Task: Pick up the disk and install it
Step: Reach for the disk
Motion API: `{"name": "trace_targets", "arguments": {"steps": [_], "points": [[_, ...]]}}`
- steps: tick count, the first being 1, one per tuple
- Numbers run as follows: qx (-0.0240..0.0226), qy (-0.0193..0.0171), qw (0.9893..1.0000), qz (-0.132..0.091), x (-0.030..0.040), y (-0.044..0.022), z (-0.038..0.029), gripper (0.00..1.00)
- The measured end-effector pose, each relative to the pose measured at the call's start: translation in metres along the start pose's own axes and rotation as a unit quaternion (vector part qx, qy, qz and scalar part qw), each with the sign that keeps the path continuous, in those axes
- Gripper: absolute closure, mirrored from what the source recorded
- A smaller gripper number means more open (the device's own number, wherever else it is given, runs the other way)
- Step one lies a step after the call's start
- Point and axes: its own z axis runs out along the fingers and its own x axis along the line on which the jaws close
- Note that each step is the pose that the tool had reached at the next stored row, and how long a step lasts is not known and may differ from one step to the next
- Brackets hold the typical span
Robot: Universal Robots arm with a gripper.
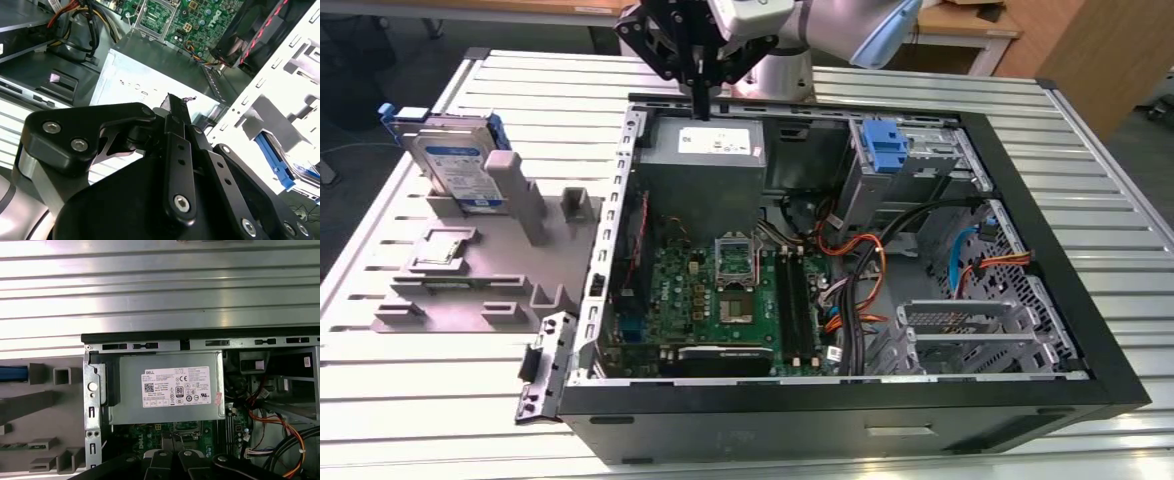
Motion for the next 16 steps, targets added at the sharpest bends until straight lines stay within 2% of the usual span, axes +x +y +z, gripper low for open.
{"name": "trace_targets", "arguments": {"steps": [16], "points": [[0.0, 0.0, 1.0, 0.0, 0.0036, -0.0003, -0.0001, 0.89]]}}
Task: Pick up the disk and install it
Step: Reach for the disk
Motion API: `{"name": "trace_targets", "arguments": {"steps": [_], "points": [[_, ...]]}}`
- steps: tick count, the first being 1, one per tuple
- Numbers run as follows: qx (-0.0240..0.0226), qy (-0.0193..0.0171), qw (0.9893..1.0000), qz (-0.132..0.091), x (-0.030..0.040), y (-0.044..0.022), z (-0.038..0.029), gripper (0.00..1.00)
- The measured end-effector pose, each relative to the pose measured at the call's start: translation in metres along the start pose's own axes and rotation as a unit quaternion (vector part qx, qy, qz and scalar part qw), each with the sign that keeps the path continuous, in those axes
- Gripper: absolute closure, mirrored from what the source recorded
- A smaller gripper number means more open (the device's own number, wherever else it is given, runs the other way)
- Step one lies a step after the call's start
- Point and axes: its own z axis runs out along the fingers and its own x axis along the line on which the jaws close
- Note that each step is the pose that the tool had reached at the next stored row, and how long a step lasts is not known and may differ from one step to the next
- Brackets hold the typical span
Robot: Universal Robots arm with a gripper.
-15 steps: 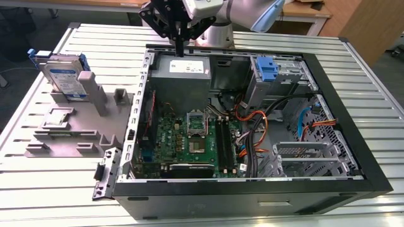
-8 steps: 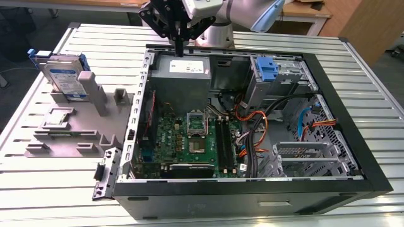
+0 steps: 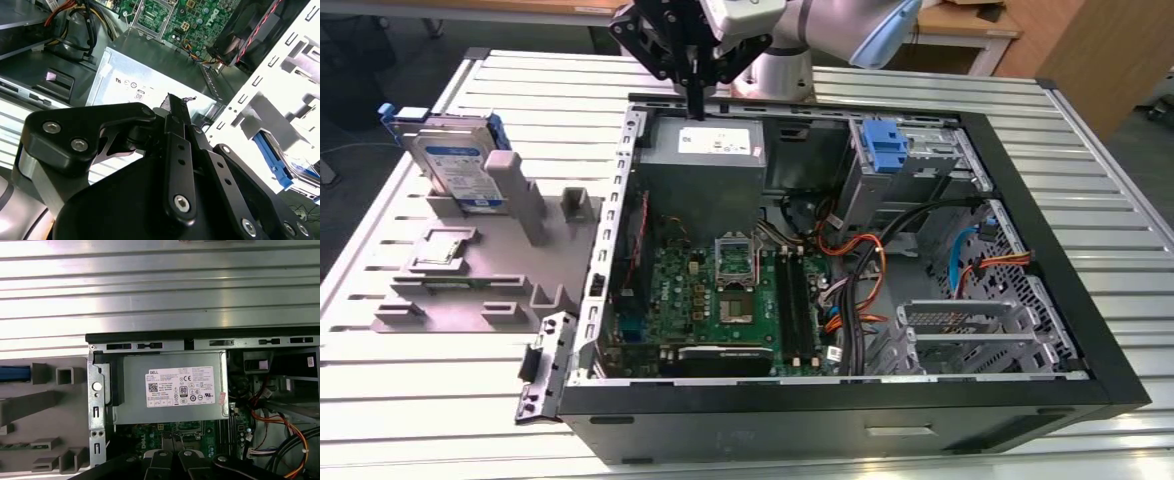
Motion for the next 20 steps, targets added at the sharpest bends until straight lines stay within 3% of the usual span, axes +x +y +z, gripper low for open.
{"name": "trace_targets", "arguments": {"steps": [10, 11, 12, 20], "points": [[0.0, 0.0, 1.0, 0.0, 0.0039, -0.0003, -0.0001, 0.89], [0.0, 0.0, 1.0, 0.0, 0.0211, -0.0016, -0.0006, 0.89], [0.0, 0.0, 1.0, 0.0, 0.0304, -0.0023, -0.0008, 0.89], [0.0, 0.0, 1.0, 0.0, 0.0323, -0.0024, -0.0009, 0.89]]}}
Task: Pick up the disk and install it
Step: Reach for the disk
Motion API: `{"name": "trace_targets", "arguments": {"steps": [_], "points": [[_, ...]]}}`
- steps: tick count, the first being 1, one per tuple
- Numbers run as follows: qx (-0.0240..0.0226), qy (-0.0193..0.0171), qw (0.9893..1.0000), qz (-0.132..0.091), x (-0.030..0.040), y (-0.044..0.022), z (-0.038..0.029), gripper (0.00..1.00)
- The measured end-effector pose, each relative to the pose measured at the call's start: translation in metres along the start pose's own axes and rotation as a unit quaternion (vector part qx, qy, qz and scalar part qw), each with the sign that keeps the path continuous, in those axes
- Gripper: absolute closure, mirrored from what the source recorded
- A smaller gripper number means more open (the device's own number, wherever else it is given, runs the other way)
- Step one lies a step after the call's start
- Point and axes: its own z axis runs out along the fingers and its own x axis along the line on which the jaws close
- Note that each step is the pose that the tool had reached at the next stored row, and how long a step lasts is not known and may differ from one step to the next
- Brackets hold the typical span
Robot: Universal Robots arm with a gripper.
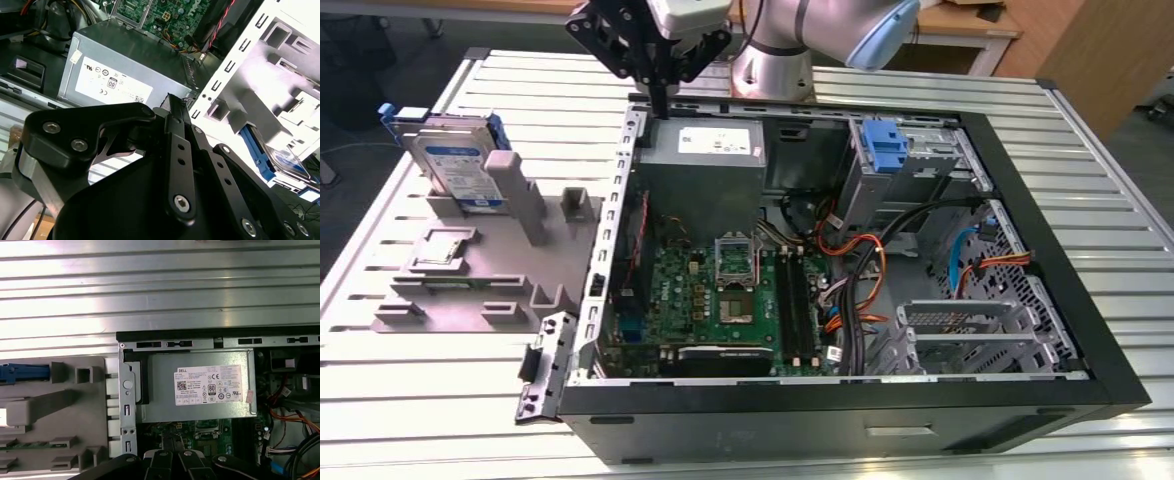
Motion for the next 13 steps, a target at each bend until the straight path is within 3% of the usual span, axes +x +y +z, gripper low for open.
{"name": "trace_targets", "arguments": {"steps": [9, 13], "points": [[0.0, 0.0, 1.0, 0.0, 0.0107, -0.0006, -0.0002, 0.89], [0.0, 0.0, 1.0, 0.0, 0.0121, -0.0006, -0.0002, 0.89]]}}
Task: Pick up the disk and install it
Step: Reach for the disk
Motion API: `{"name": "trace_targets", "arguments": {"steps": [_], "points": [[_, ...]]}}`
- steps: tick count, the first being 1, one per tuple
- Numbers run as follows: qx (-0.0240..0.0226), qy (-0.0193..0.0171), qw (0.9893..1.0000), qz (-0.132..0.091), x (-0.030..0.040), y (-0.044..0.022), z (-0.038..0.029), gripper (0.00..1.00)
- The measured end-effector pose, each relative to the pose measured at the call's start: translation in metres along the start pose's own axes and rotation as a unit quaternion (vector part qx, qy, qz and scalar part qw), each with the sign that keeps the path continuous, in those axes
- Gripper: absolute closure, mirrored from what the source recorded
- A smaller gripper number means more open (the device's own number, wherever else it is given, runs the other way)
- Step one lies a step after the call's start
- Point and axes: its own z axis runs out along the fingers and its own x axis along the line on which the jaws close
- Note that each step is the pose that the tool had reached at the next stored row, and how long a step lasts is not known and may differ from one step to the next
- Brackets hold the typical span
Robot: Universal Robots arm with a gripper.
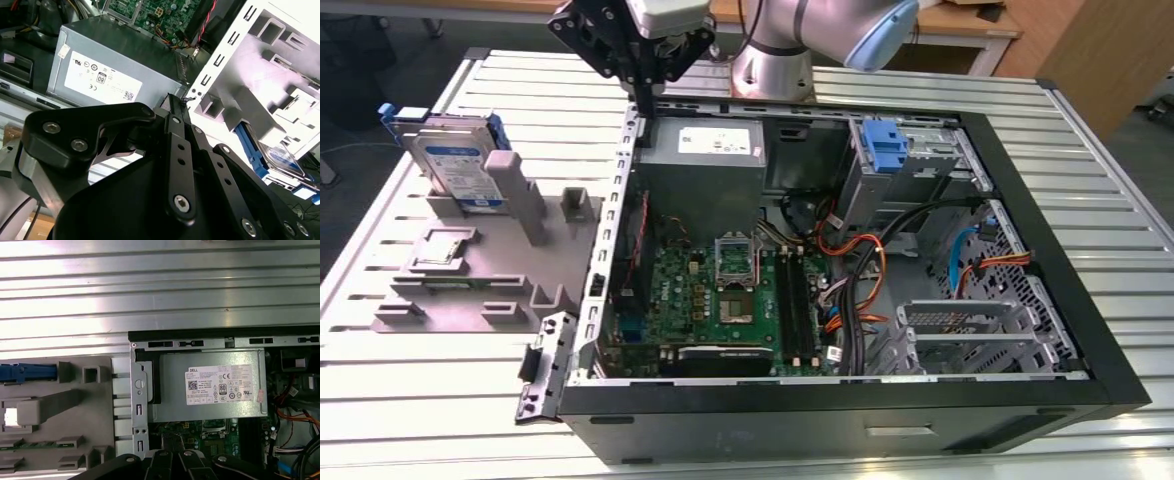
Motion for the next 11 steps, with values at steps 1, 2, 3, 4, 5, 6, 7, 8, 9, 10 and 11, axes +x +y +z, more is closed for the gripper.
{"name": "trace_targets", "arguments": {"steps": [1, 2, 3, 4, 5, 6, 7, 8, 9, 10, 11], "points": [[0.0, 0.0, 1.0, 0.0, 0.0, 0.0, -0.0001, 0.89], [0.0, 0.0, 1.0, 0.0, 0.0002, 0.0, 0.0, 0.89], [0.0, 0.0, 1.0, 0.0, 0.0013, -0.0001, -0.0001, 0.89], [0.0, 0.0, 1.0, 0.0, 0.0014, -0.0001, -0.0001, 0.89], [0.0, 0.0, 1.0, 0.0, 0.0015, -0.0002, -0.0001, 0.89], [0.0, 0.0, 1.0, 0.0, 0.0018, -0.0002, -0.0001, 0.89], [0.0, 0.0, 1.0, 0.0, 0.0021, -0.0002, -0.0001, 0.89], [0.0, 0.0, 1.0, 0.0, 0.0023, -0.0002, -0.0001, 0.89], [0.0, 0.0, 1.0, 0.0, 0.0025, -0.0002, -0.0001, 0.89], [0.0, 0.0, 1.0, 0.0, 0.0026, -0.0002, -0.0001, 0.89], [0.0, 0.0, 1.0, 0.0, 0.0043, -0.0004, 0.0, 0.89]]}}
